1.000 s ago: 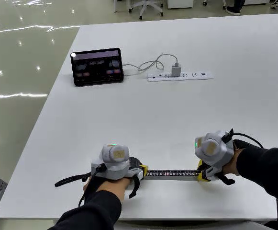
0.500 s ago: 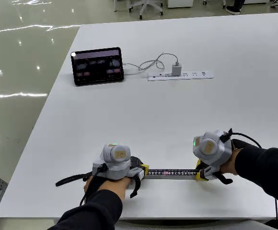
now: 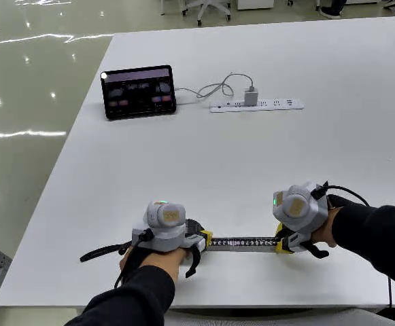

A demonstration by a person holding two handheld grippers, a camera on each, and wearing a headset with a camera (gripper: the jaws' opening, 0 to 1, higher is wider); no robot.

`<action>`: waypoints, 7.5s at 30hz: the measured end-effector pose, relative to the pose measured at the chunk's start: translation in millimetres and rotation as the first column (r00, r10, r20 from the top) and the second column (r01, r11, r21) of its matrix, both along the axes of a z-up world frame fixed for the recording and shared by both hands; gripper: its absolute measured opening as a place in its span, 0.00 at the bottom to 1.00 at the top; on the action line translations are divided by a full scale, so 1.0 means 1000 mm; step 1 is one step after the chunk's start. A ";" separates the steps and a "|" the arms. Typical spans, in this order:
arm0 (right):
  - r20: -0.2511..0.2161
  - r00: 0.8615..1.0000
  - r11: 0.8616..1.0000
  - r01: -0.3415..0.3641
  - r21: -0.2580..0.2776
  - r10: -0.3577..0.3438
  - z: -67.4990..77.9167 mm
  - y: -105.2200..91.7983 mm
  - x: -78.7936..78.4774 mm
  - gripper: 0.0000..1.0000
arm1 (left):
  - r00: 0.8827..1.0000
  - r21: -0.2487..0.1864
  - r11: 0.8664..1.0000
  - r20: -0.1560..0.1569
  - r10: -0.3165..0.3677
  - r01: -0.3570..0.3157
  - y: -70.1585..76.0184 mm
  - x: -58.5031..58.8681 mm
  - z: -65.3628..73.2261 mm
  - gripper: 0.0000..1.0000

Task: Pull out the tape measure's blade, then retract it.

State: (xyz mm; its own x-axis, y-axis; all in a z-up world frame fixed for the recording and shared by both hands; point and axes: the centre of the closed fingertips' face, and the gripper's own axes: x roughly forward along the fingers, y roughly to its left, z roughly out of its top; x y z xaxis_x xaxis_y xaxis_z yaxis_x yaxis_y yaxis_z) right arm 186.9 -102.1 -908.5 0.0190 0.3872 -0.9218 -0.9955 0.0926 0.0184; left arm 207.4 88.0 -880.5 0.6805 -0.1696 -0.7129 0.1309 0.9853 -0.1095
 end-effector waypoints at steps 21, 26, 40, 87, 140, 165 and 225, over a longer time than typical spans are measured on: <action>0.004 1.000 1.000 0.005 0.010 -0.005 0.000 0.018 0.000 0.11 | 1.000 0.001 1.000 0.010 -0.010 0.010 0.000 0.000 0.001 0.62; 0.001 1.000 1.000 0.011 0.016 -0.011 0.000 0.022 0.000 0.11 | 1.000 0.000 1.000 0.007 -0.009 0.009 0.000 0.000 0.001 0.62; 0.006 1.000 1.000 0.021 0.022 -0.021 0.000 0.030 0.000 0.11 | 1.000 0.001 1.000 0.004 -0.009 0.009 -0.001 -0.001 0.002 0.62; 0.003 1.000 0.998 -0.019 0.052 0.019 0.000 0.054 -0.003 0.11 | 1.000 0.000 1.000 0.004 -0.009 0.009 -0.001 -0.001 0.001 0.62; 0.016 0.999 0.993 -0.043 0.114 0.042 -0.001 0.079 -0.004 0.11 | 1.000 0.000 1.000 0.004 -0.003 0.003 0.000 0.000 0.001 0.62; 0.013 0.999 0.992 -0.054 0.115 0.053 0.000 0.089 -0.003 0.11 | 1.000 -0.003 1.000 0.002 0.002 -0.002 0.000 0.000 0.001 0.62; 0.015 0.998 0.986 -0.070 0.151 0.069 0.000 0.110 -0.005 0.11 | 1.000 -0.018 1.000 0.005 0.002 -0.002 0.000 0.000 0.001 0.62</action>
